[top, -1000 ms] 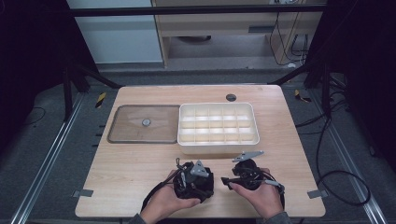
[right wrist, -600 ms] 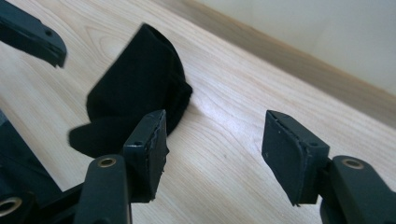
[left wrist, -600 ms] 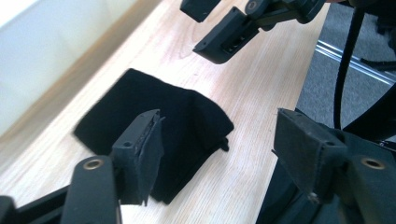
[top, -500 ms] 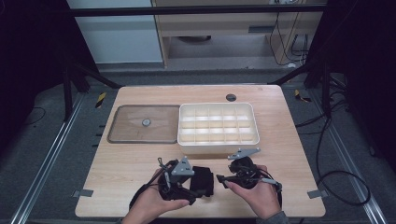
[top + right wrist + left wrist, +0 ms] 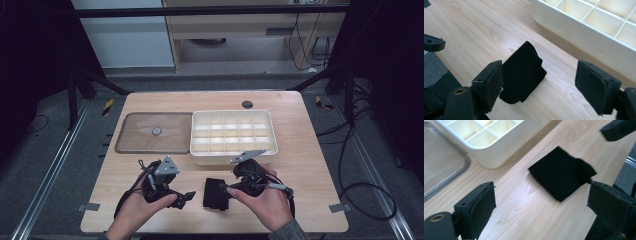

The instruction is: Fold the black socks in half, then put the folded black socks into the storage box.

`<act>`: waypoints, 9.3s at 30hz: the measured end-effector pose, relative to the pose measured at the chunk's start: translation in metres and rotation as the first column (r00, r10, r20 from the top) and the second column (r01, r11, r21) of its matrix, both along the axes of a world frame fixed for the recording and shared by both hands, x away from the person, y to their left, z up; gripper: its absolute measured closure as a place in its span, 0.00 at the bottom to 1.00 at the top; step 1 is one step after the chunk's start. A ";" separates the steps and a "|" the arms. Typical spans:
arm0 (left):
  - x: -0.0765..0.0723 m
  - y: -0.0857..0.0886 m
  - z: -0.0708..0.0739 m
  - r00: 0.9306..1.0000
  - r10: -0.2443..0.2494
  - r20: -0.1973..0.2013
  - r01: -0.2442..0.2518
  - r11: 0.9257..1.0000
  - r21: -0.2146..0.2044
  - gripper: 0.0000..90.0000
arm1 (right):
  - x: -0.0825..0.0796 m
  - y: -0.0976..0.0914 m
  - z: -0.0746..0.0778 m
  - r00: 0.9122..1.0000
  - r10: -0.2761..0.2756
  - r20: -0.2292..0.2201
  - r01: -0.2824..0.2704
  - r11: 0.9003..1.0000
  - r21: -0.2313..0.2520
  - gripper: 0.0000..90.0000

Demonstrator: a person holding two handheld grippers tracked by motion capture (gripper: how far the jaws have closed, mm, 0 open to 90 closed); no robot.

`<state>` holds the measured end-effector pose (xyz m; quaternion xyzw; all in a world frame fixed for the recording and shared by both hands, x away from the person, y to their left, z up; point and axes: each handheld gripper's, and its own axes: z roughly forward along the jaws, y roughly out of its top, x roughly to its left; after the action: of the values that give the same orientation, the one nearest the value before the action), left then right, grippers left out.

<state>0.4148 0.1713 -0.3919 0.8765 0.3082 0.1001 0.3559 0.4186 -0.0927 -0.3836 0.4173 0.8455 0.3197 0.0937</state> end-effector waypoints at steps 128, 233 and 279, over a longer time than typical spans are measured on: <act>0.011 0.118 -0.110 0.928 0.372 0.025 -0.373 0.925 0.072 0.04 | 0.061 -0.108 0.033 0.977 -0.204 0.063 0.208 0.976 -0.069 0.67; 0.014 0.120 -0.118 0.923 0.378 0.071 -0.380 0.925 0.007 0.00 | 0.146 -0.087 -0.025 0.973 -0.230 -0.005 0.218 0.926 -0.309 0.67; 0.013 0.118 -0.118 0.927 0.367 0.071 -0.369 0.930 0.008 0.00 | 0.146 -0.083 -0.039 0.971 -0.236 -0.026 0.215 0.921 -0.326 0.62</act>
<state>0.4281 0.2890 -0.5094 0.8031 0.4537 0.1981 0.3317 0.5644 -0.1761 -0.4224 0.5010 0.8351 0.1515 0.1692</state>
